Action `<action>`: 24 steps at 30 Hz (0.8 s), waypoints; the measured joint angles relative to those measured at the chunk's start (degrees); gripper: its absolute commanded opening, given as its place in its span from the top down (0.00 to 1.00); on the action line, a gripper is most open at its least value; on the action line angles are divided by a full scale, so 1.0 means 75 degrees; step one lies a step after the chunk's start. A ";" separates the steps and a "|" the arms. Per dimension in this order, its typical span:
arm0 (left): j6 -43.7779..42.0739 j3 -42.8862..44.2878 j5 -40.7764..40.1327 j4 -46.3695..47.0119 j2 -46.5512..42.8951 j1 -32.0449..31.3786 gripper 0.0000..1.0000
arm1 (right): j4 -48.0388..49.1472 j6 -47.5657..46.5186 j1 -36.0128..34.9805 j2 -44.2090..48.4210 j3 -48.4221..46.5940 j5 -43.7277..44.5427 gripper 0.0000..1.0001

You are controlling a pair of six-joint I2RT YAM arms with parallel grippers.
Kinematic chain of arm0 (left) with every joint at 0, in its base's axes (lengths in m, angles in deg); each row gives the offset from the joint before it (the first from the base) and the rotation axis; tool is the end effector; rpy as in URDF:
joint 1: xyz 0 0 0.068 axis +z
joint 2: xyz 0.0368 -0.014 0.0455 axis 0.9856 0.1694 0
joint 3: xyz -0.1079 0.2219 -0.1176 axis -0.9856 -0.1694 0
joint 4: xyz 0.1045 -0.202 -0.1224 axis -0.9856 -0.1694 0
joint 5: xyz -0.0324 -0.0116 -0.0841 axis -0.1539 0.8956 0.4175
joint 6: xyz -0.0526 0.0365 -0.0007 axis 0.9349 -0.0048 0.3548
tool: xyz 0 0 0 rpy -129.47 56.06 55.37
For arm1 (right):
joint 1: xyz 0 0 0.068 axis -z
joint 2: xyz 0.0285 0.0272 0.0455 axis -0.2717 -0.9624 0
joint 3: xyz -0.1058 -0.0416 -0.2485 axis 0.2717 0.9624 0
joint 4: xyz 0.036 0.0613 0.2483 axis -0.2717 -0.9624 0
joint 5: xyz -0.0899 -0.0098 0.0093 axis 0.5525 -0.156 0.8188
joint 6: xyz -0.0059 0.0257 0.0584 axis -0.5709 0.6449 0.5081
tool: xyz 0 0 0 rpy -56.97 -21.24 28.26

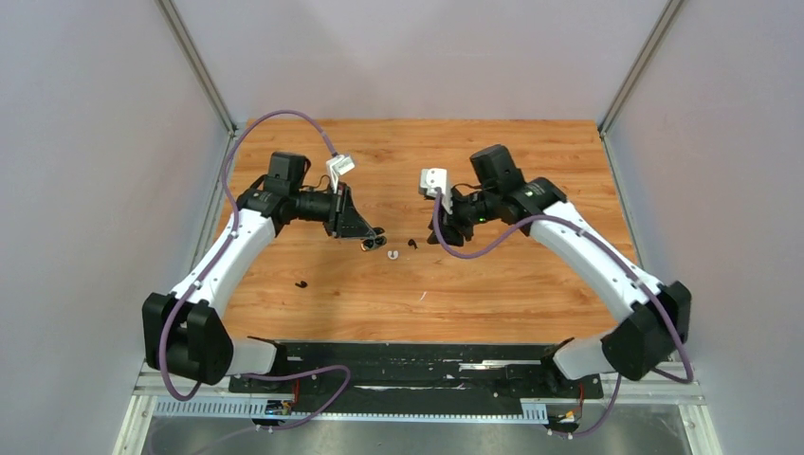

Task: Insert the wireless bluetooth earbuds into the charging case
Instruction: Pick up the earbud from the center of the board.

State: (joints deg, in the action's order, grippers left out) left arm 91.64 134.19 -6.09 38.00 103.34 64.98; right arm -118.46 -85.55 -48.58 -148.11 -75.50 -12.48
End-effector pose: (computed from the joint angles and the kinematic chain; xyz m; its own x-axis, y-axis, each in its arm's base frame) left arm 0.2563 -0.1149 0.3070 -0.7233 0.1750 -0.6680 0.6837 0.3167 -0.6574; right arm 0.2225 0.1817 0.3487 0.0179 -0.5541 -0.8323 -0.9953 0.0691 -0.0674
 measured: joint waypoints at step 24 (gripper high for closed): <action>-0.0219 -0.0868 -0.0181 -0.0746 -0.0662 0.0562 1.00 | 0.0201 -0.0568 -0.0195 -0.4438 -0.1142 0.1224 0.65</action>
State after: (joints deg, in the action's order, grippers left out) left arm 90.00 127.68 -7.44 32.40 98.38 69.20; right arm -116.95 -89.81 -50.05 -181.40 -84.07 -3.30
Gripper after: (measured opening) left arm 0.329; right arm 0.340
